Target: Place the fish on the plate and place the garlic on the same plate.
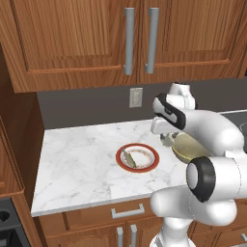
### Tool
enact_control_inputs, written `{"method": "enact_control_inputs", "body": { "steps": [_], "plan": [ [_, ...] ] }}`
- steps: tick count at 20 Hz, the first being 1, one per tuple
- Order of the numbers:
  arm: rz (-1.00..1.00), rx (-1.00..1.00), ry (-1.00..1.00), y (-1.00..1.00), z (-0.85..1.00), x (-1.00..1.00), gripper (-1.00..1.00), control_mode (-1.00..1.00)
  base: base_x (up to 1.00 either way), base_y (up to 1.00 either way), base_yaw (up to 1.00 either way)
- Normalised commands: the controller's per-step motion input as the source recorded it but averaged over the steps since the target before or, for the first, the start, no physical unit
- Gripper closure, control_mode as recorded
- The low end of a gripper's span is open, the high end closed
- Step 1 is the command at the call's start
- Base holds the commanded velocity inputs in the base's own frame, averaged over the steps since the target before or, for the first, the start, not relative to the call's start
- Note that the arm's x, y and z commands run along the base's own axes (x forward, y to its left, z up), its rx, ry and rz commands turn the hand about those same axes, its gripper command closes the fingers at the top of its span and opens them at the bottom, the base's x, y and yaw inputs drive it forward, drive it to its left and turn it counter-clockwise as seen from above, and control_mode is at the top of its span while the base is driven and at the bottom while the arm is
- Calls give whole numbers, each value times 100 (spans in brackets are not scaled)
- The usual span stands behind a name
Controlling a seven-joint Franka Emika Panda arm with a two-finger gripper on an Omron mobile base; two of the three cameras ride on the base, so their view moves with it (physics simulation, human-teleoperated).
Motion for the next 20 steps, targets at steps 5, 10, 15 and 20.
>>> {"method": "enact_control_inputs", "body": {
  "steps": [5, 10, 15, 20],
  "plan": [
    [0, 0, -3, 64, -2, 0, 100, -100, 0, 0, 0],
    [0, 0, -1, 53, -1, 2, 100, -100, 0, 0, 0],
    [0, 0, -2, 33, -18, 22, 100, -100, 0, 0, 0],
    [0, 0, -1, 5, -38, 40, 100, -100, 0, 0, 0]
  ]
}}
